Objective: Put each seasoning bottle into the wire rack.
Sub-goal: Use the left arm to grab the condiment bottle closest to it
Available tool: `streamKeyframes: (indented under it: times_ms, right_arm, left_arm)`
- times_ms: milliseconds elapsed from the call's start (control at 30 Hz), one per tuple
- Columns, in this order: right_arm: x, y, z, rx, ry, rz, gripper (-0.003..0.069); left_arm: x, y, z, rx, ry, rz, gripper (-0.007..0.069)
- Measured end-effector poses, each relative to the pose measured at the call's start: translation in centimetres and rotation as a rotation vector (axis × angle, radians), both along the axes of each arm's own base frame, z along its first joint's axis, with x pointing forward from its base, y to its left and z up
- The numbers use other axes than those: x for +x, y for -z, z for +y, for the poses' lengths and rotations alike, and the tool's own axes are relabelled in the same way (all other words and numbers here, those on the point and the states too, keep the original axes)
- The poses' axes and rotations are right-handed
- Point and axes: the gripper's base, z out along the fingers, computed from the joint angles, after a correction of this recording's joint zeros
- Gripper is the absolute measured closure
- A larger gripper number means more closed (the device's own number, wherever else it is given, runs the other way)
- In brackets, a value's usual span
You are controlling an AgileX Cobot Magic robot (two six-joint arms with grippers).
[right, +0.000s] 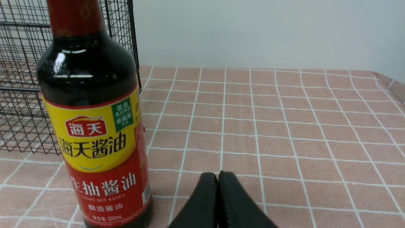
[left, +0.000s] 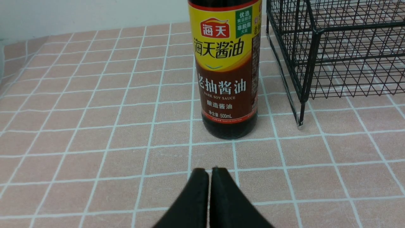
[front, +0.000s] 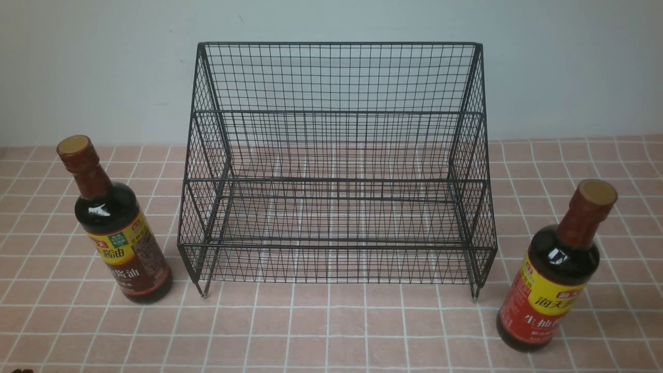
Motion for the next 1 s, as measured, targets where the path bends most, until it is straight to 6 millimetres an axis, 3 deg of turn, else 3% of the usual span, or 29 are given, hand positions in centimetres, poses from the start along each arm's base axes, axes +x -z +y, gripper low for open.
streamKeyframes:
  times_ms: [200, 433, 533, 800, 1000]
  right_arm:
    - [0.0, 0.0, 0.0, 0.0, 0.0, 0.0, 0.0673]
    - [0.0, 0.0, 0.0, 0.0, 0.0, 0.0, 0.0673]
    - [0.0, 0.0, 0.0, 0.0, 0.0, 0.0, 0.0673]
    - [0.0, 0.0, 0.0, 0.0, 0.0, 0.0, 0.0673]
    - [0.0, 0.0, 0.0, 0.0, 0.0, 0.0, 0.0673]
  left_arm:
    - [0.2, -0.6, 0.0, -0.015, -0.001, -0.082, 0.0631]
    - [0.4, -3.4, -0.2, -0.373, -0.017, -0.379, 0.0631]
    - [0.3, -4.0, -0.2, -0.419, -0.016, -0.442, 0.0631]
    - [0.3, -4.2, -0.1, -0.434, -0.016, -0.463, 0.0631]
    - [-0.3, -6.6, 0.2, -0.404, 0.006, -0.734, 0.0631]
